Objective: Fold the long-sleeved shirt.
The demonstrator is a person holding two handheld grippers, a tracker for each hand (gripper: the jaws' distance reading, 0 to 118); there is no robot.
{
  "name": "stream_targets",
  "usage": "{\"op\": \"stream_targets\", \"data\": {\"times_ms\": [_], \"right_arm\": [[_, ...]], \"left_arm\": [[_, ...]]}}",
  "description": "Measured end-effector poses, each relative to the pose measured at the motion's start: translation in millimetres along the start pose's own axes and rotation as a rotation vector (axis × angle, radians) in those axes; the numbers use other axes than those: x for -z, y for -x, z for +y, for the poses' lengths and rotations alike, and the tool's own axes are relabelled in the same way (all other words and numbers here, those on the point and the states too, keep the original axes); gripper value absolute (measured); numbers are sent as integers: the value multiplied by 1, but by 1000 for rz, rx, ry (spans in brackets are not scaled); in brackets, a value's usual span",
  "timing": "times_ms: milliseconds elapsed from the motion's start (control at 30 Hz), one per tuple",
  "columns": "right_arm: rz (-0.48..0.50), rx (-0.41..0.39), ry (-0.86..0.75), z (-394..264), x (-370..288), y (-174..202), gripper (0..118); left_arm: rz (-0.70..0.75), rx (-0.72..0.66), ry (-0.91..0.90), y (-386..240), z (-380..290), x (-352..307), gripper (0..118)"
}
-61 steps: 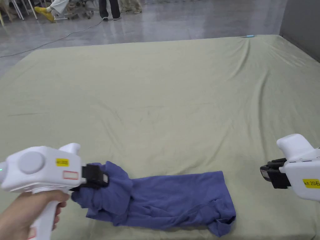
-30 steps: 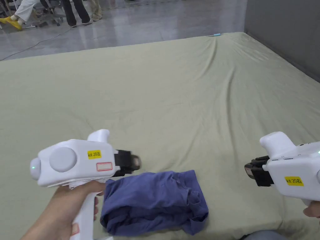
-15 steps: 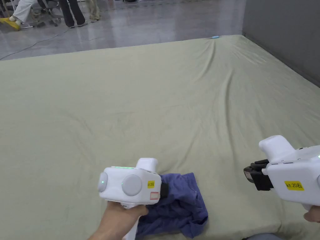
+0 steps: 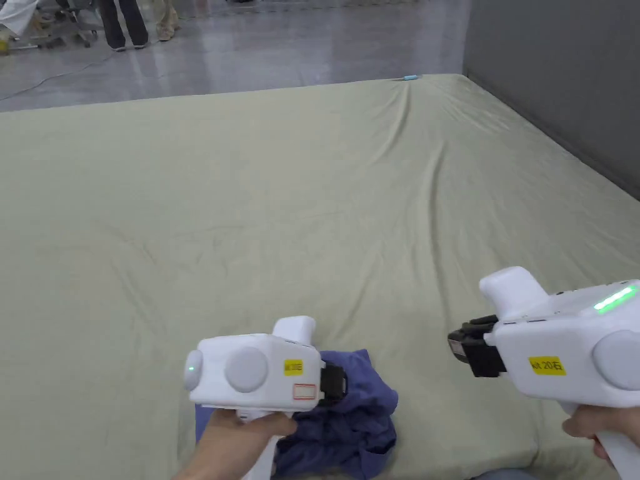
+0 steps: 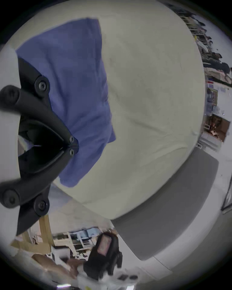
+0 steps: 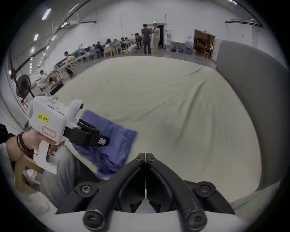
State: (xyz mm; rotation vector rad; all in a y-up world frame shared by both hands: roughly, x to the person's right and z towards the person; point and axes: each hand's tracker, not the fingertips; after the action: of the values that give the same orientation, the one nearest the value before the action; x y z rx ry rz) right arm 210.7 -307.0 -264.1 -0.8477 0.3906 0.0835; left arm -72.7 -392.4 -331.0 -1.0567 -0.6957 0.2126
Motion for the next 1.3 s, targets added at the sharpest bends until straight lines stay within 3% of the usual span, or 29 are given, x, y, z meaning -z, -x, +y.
{"op": "stream_targets", "data": {"times_ms": [133,300,433,567,667,700,867,933,967,1000,1033,1133,1300], "right_arm": [[186,60,-9,28,32,29,0],[345,173,107,43,102,53,0],[324,248,237,24,153,49,0],[269,284,332,-12,172,29,0],[343,414,307,-16,169,13,0],[329,437,327,-14,170,12,0],[332,390,317,-12,171,15,0],[330,383,318,-11,170,16,0],[331,384,318,-12,171,16,0],[331,387,318,-12,171,16,0],[333,389,317,-13,171,15,0],[328,384,320,-12,170,17,0],[273,339,307,3,157,36,0]], "left_arm": [[10,-75,-96,25,-4,-62,0],[35,-146,-161,67,-15,-111,0],[-14,-295,-183,105,-32,-122,0],[-39,-359,-194,129,-43,-120,0],[-43,-431,-159,147,-46,-110,88],[-51,-442,-161,149,-47,-105,101],[-150,-495,-102,160,-45,-75,101],[-160,-491,-89,160,-41,-61,92],[-161,-482,-85,155,-41,-55,75],[-145,-470,-88,151,-40,-49,31],[-79,-424,-87,145,-38,-43,7],[-35,-318,-72,126,-36,-35,7],[-54,-332,-100,133,-33,-66,7]]}}
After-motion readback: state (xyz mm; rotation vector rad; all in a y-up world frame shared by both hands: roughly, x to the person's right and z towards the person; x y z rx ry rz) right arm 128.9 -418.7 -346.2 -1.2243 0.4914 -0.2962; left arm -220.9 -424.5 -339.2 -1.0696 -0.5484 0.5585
